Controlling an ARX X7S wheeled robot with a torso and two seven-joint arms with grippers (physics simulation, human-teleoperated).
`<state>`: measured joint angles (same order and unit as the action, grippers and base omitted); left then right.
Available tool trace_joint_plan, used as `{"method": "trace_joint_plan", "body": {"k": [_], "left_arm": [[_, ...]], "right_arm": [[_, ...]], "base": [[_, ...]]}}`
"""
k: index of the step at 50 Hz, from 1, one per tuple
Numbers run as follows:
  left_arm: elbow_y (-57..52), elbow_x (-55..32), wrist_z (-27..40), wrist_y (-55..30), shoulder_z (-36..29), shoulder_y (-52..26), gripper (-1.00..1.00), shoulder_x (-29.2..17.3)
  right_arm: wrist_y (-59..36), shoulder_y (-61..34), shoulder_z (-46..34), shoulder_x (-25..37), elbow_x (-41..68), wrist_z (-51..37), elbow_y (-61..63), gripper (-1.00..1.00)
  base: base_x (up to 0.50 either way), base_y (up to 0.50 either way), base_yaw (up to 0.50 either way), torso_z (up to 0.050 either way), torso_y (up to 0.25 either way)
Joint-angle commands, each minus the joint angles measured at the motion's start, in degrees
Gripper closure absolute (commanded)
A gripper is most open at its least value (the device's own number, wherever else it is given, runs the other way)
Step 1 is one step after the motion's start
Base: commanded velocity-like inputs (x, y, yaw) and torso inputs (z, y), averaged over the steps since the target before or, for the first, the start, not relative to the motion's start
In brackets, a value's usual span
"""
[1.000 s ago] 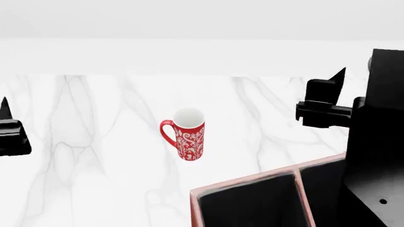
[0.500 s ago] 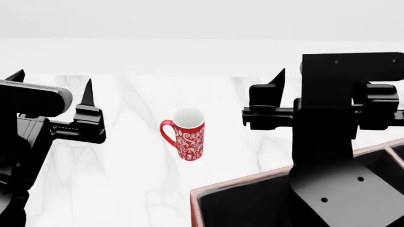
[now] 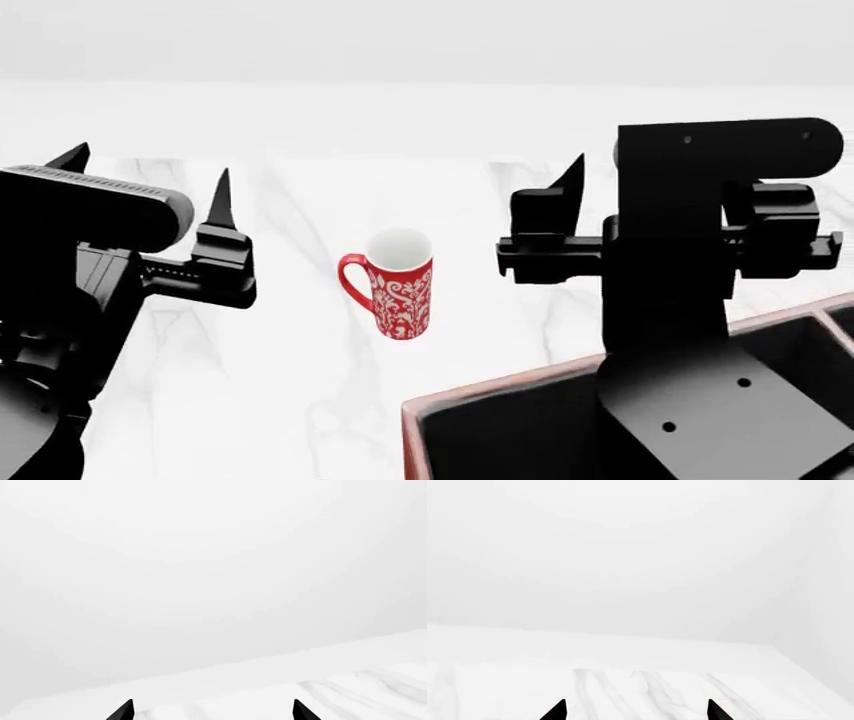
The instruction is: Pick up the book and place it in the right compartment of the caddy.
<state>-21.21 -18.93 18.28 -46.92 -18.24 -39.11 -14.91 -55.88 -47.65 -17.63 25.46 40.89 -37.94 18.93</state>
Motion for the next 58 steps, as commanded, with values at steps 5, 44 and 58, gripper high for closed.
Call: {"method": "trace_joint_plan", "body": {"k": [5, 44, 58], "left_arm": [[0.0, 0.8, -1.1, -0.2, 0.2, -0.5, -1.0, 1.5], [-7.0, -2.3, 0.4, -6.2, -1.0, -3.6, -1.0, 2.3], [-9.4, -3.3, 1.3, -8.1, -0.7, -4.4, -1.0, 2.1]], "right_arm": [[0.1, 0.0, 1.1, -1.1, 0.1, 2.3, -0.5, -1.0], [-4.3, -2.6, 2.6, -1.7, 4.6, 0.1, 4.1, -1.0], [-5.7, -3.1, 3.2, -1.5, 6.0, -1.0, 5.8, -1.0]], "base": [[0.0, 0.0, 0.0, 0.0, 0.0], [0.0, 0.0, 0.0, 0.0, 0.0], [0.0, 0.0, 0.0, 0.0, 0.0]]}}
